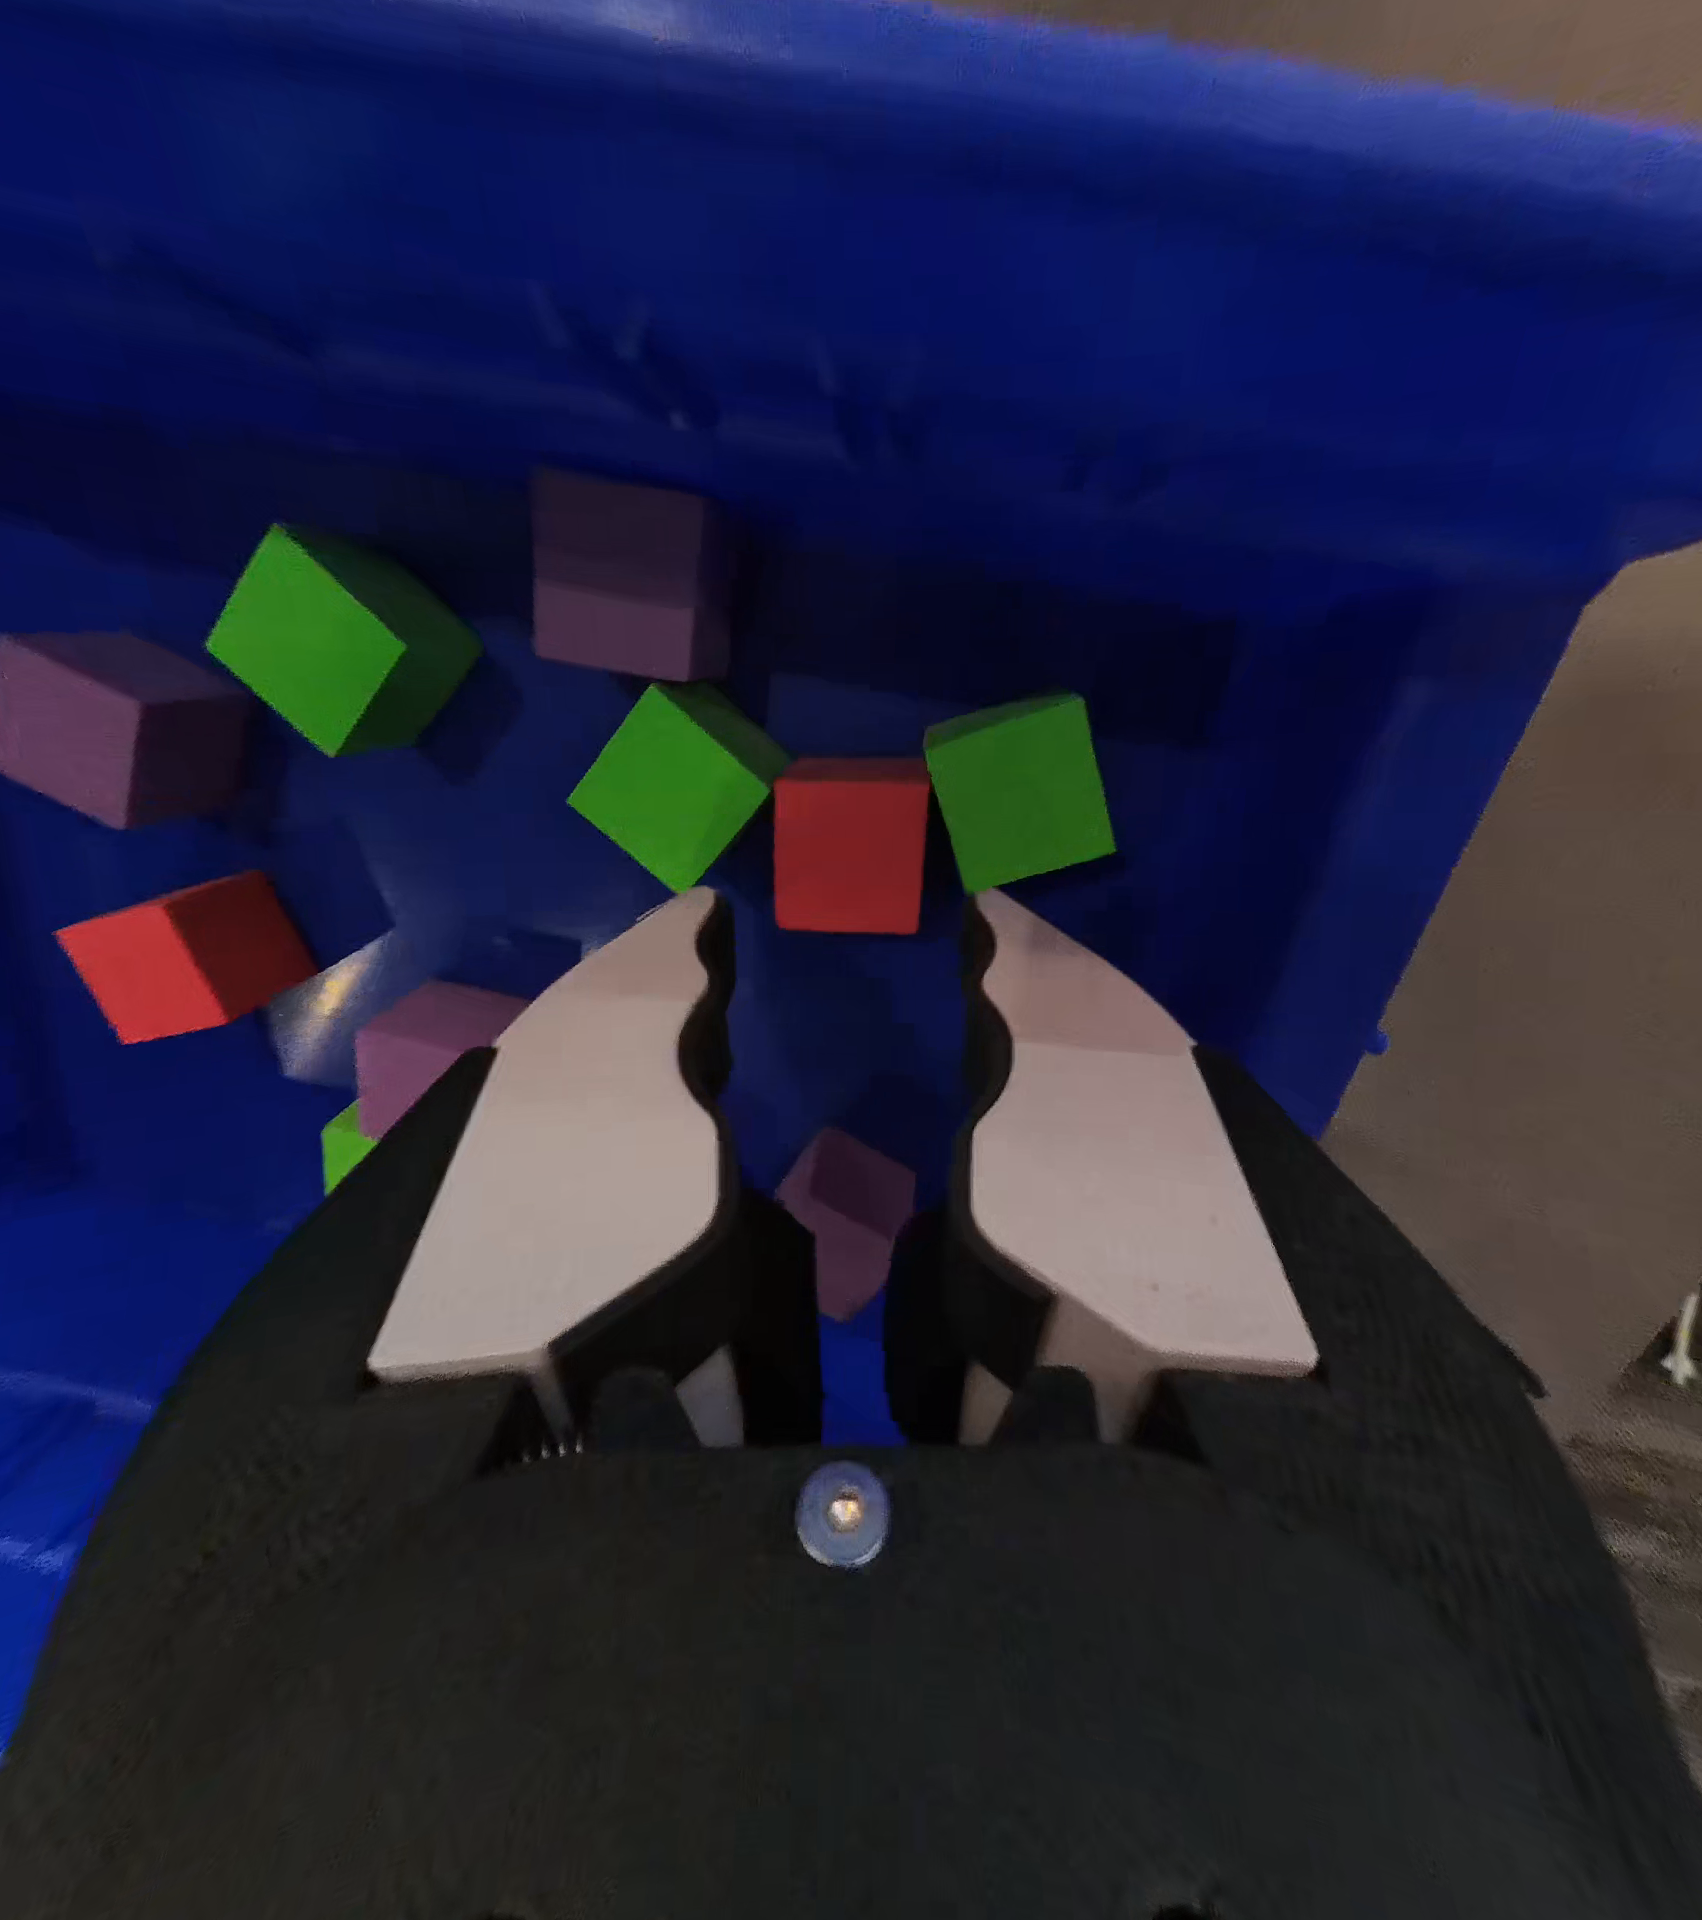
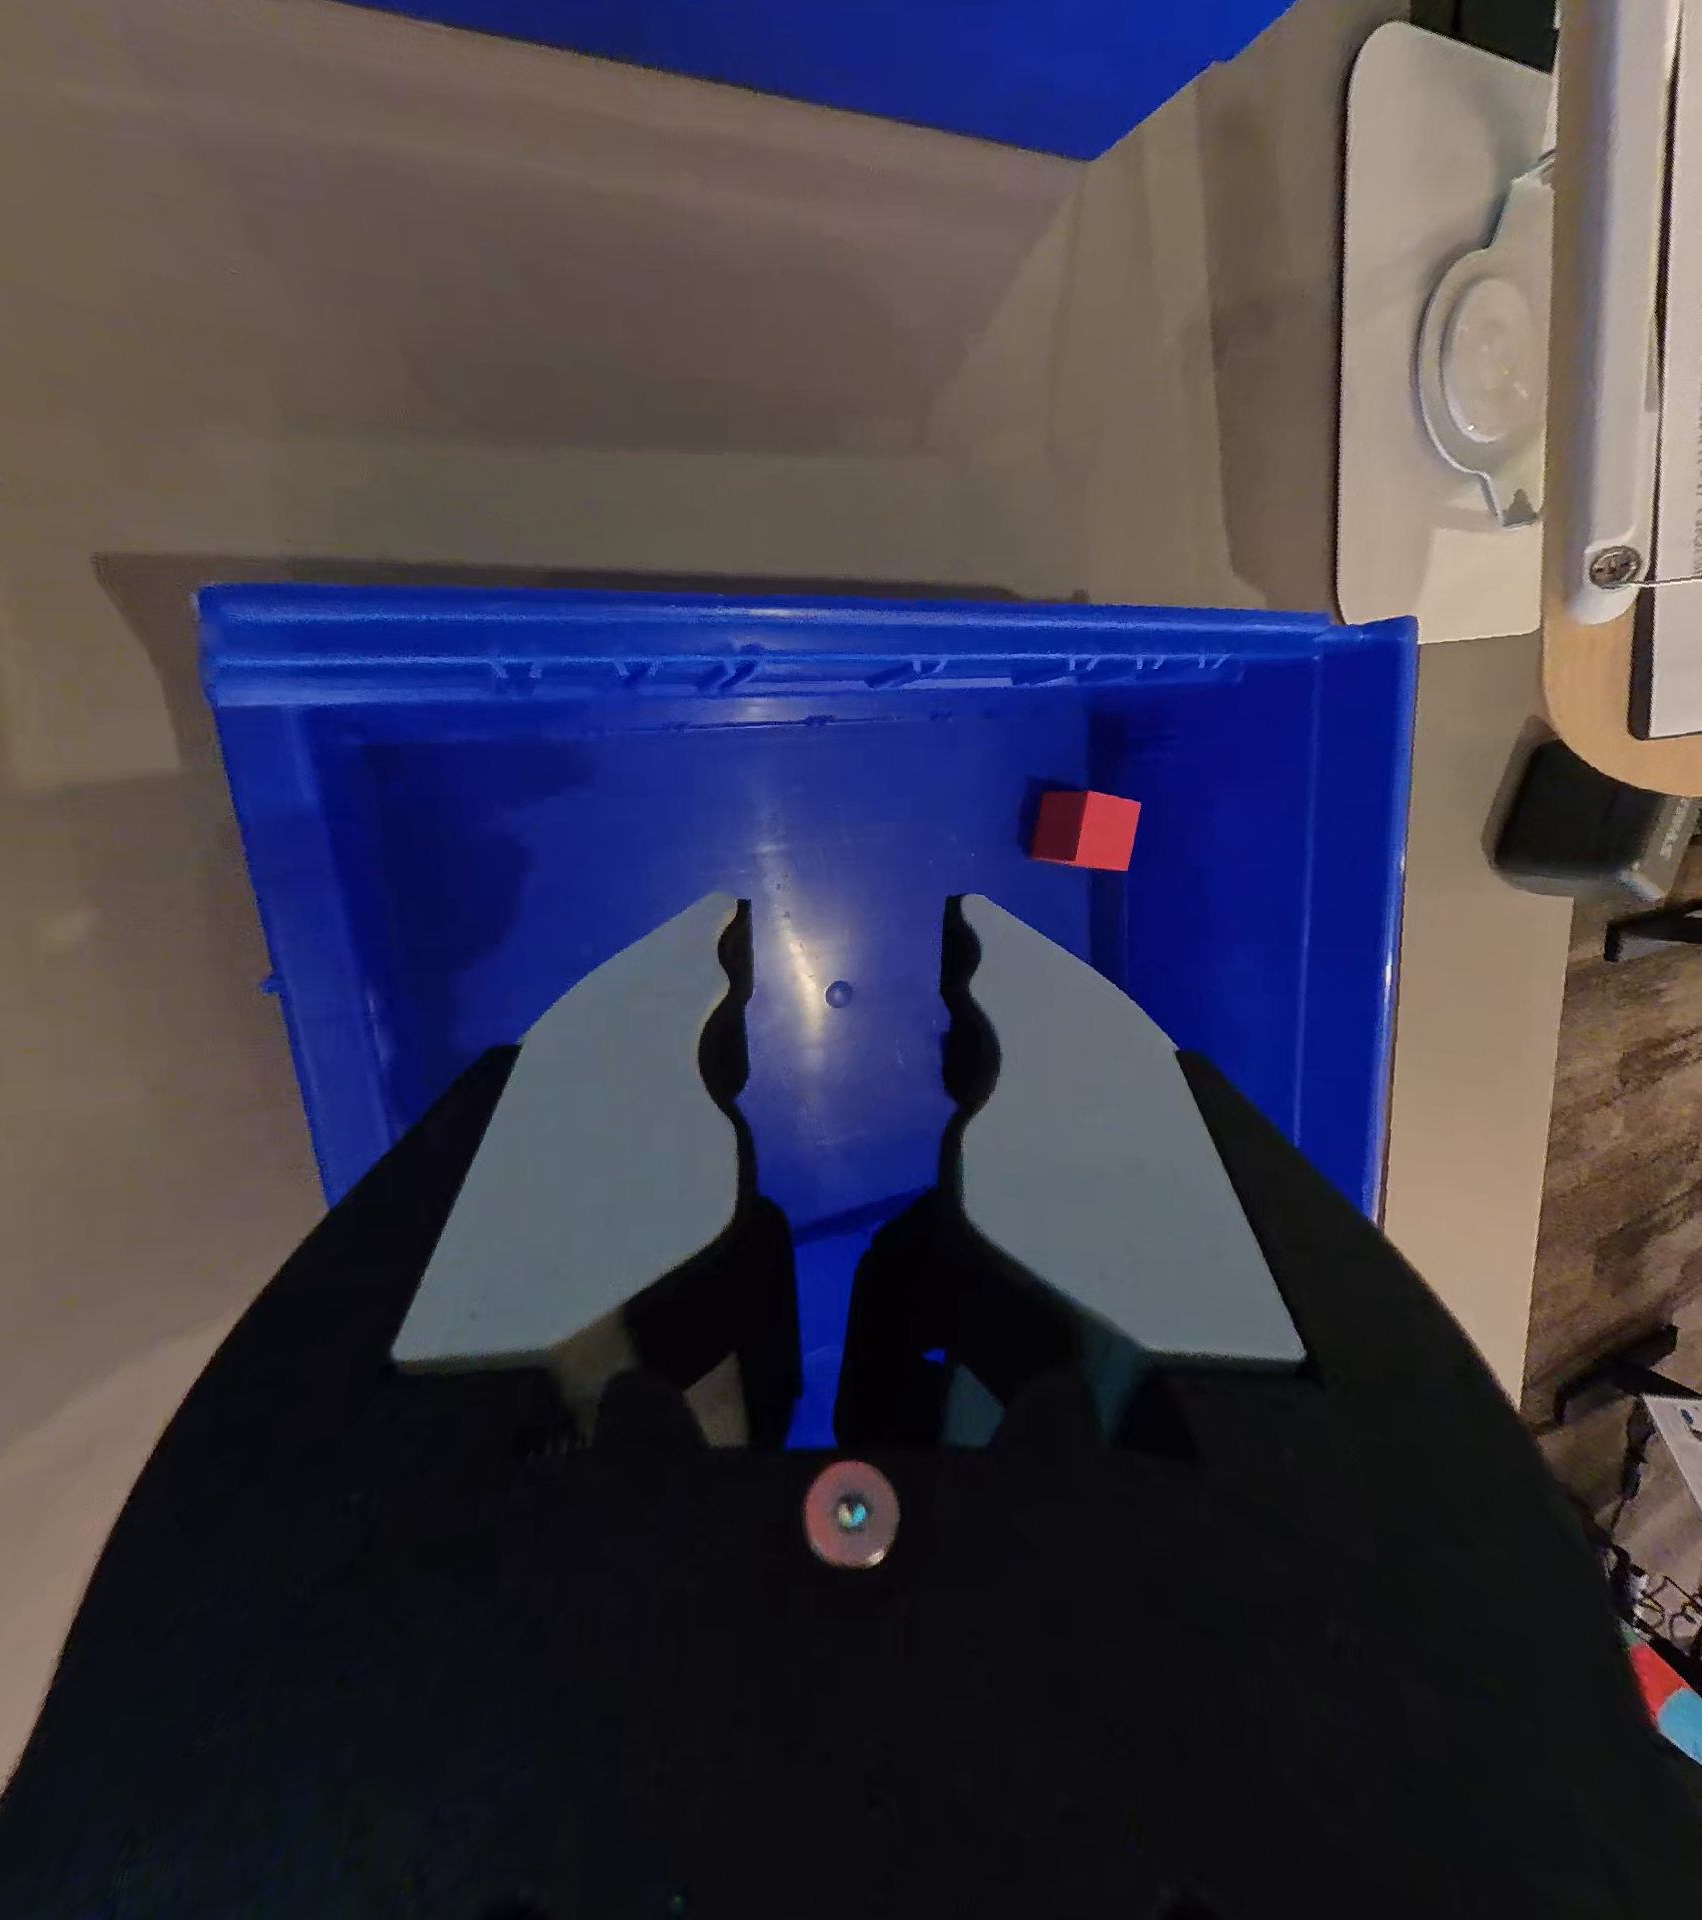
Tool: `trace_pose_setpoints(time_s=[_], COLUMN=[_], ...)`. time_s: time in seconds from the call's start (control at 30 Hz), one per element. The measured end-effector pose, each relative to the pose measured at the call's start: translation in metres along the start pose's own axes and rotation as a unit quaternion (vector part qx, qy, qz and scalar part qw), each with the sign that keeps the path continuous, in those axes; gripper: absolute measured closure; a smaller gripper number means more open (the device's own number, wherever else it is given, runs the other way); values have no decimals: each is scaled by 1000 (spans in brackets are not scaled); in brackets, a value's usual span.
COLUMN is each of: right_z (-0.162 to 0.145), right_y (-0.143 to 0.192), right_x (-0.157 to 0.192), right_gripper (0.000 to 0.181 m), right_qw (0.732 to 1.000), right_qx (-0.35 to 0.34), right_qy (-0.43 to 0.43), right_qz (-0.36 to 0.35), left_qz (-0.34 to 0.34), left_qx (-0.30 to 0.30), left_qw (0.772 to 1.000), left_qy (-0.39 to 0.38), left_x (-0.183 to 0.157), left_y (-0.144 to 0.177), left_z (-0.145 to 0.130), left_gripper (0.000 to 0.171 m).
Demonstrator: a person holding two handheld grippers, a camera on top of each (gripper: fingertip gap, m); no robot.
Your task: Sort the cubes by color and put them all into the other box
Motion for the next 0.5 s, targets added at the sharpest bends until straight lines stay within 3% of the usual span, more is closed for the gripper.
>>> trace_pose_setpoints(time_s=[0.1,0.17,0.3,0.4,0.47,0.5], right_z=[0,1,9,25,39,47], right_y=[3,4,7,15,21,23], right_x=[0,1,9,21,31,36], right_gripper=[146,147,147,148,151,151], right_qw=[1000,1000,1000,994,983,977], right_qx=[-1,-3,-15,-100,-165,-188], right_qy=[1,3,19,35,60,72], right_qz=[-9,-10,-19,-34,-59,-77], left_qz=[-18,-24,-23,-57,-119,-168], left_qx=[-8,-17,-47,-143,-245,-306], left_qw=[1000,1000,998,985,953,925], left_qy=[0,0,21,84,131,152], left_x=[-1,-1,2,7,7,5], left_y=[-6,-8,-1,21,43,55], left_z=[2,4,2,-3,-6,-6], left_gripper=[131,143,143,144,144,144])
Point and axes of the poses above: each gripper's, where its closed fingertips meet, y back along the fingers, z out of its top, x = y × z across the jaws, the point moved 9 cm from there along y, back along the fingers, and after that the axes turned 6 degrees about -z, right-handed, at the moved point
